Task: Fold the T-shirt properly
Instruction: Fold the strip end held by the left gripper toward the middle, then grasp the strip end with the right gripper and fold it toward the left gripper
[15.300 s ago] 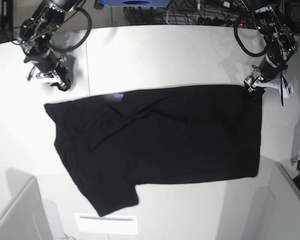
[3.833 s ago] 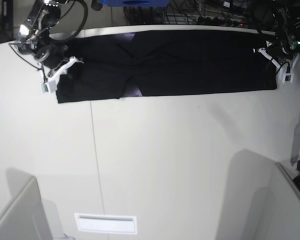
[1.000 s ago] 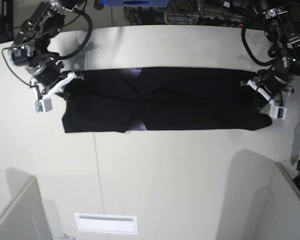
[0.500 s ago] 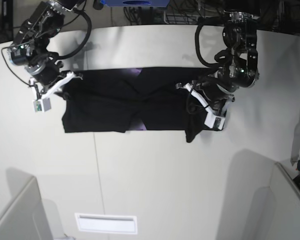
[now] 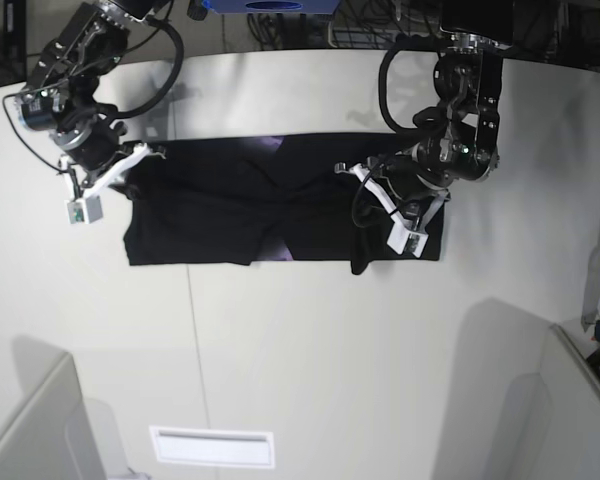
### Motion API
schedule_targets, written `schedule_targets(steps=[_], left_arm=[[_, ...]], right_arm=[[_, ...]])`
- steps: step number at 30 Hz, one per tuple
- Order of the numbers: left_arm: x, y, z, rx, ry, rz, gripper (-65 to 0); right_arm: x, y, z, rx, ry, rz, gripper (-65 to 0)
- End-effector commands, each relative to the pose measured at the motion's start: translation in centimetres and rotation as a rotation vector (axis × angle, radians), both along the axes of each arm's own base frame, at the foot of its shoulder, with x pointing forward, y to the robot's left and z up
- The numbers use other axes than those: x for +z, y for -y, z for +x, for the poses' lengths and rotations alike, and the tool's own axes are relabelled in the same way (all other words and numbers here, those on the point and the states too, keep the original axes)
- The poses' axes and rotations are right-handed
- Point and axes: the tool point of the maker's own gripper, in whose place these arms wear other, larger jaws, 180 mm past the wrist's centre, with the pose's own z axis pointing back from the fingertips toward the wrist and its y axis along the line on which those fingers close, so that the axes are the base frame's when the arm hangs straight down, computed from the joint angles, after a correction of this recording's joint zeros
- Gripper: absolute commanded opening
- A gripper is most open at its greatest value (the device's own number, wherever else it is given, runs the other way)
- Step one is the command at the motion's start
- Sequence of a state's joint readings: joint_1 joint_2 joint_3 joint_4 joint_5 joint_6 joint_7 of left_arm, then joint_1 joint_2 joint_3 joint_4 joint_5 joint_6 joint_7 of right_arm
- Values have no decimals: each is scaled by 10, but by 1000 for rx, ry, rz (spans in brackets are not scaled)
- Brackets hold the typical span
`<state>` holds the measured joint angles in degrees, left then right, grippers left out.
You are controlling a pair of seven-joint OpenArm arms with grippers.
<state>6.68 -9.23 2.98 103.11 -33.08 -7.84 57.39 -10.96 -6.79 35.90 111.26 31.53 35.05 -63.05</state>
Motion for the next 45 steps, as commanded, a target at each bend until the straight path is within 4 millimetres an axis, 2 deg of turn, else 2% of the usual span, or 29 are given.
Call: schedule_targets(steps=[1,13,17,19,22,24,26,28,29,30,32,33,34,35,38,39,40,43,45], left_arm=[[12,2,9,2,44,-19,-650],[12,3,9,1,45,-22,-650],[15,11,10,4,48,-47,-400],[15,16,10,2,47,-59,-306],[14,39,1,-63,38,-75,-219],[18,55,-1,-114,45,-81,-193],[19,71,-8,-167,45,-87,-193],[30,74,-9,-178,77,-93,-217],[37,69,-8,-174,100,-87,-242],[41,53,-9,-159,118,-59,-281],[42,18,-11,-94,128,-7,-413],[40,-4,-10,-47,125,22,-494],[36,-32,-9,16,114,57,-602],[31,-66,-8,90,98,100,-650],[24,-156,-16,287,59,205,-650],[24,-178,-21,311,53,240,-650],[25,-198,-23,318,55,274,-650],[19,-245,-37,326,33,334,-650],[12,-265,-47,350,10,338,-650]], right_arm=[[13,1,10,2,60,2,-650],[12,1,9,1,55,3,-650],[12,0,9,5,53,3,-650],[12,0,9,5,53,3,-650],[12,-1,10,6,55,3,-650],[12,-1,10,6,55,3,-650],[13,1,11,1,58,3,-650],[15,2,15,-3,68,3,-650],[15,5,17,-3,68,-4,-650],[13,12,18,-12,55,-7,-650],[9,18,23,-36,34,9,-650],[6,20,23,-41,17,13,-650],[4,23,24,-42,0,11,-650],[3,25,25,-39,-15,7,-554],[-1,30,28,-33,-36,4,-260],[-3,33,30,-32,-47,5,-197],[-8,37,31,-32,-64,9,-158],[-28,46,38,-35,-124,45,-150],[-41,50,45,-38,-165,82,-150]])
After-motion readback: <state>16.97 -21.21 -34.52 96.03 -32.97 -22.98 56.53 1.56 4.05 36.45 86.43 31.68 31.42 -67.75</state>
